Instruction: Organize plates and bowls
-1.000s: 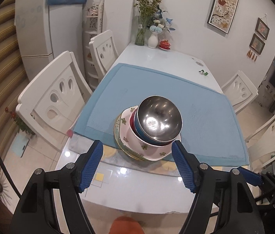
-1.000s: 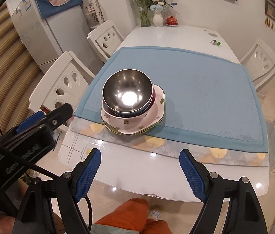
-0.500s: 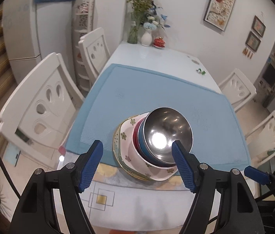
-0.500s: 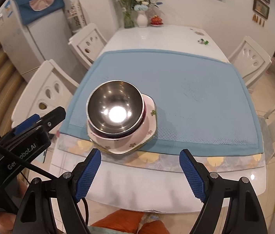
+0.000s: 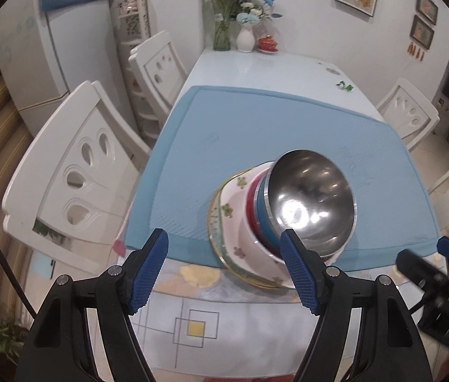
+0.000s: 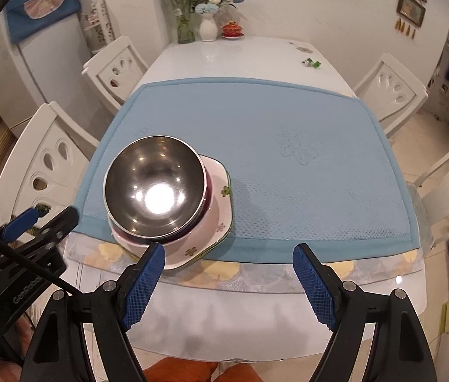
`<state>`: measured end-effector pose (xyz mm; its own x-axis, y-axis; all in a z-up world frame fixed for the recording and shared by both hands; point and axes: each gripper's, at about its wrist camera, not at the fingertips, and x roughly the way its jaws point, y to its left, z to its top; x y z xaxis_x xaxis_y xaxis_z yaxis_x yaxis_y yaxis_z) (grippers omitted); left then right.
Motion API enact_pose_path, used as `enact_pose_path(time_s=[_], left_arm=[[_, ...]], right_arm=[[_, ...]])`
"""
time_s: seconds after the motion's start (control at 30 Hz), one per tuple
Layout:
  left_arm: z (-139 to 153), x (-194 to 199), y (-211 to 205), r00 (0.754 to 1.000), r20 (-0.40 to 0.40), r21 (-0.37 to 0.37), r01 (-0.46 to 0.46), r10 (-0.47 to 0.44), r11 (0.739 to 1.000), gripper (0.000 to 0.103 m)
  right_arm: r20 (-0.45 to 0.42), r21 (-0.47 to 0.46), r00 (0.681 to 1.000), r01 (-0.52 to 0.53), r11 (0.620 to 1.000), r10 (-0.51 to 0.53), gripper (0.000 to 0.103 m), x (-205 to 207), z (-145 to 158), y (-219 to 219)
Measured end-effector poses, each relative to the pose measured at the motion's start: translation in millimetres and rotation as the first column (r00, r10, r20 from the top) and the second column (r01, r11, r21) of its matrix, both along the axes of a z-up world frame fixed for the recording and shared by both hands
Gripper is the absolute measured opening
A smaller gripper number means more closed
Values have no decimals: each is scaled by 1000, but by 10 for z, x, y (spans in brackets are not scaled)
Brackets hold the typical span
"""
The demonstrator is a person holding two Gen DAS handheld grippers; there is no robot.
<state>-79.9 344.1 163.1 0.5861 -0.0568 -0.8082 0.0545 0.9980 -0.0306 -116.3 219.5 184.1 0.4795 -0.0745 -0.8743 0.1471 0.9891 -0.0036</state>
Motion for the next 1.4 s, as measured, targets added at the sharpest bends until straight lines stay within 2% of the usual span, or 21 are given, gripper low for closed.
enact_pose_path(time_s=[0.2,0.67,1.0,1.17,1.4], left_arm=[[-75,18,-13,1000,-20,36,14,-14,999,71],[-110,123,-25,999,-29,39,31,-30,999,71],[-99,196,-117,998,-31,101,63,-60,993,71],[-115,230,-149,996,-46,101,80,-76,992,71],[-52,268,-221,996,0,143,86,-86,986,72]], right_arm=[[-11,-5,1000,7,1000,-7,81,102,-56,31],[-30,2,1000,1,1000,-1,81,261,-99,89],[-45,-12,999,-10,1000,9,81,303,-130,152],[-48,-7,999,0,1000,0,81,328,-133,125],[-53,-3,998,17,1000,-17,81,343,-152,91]])
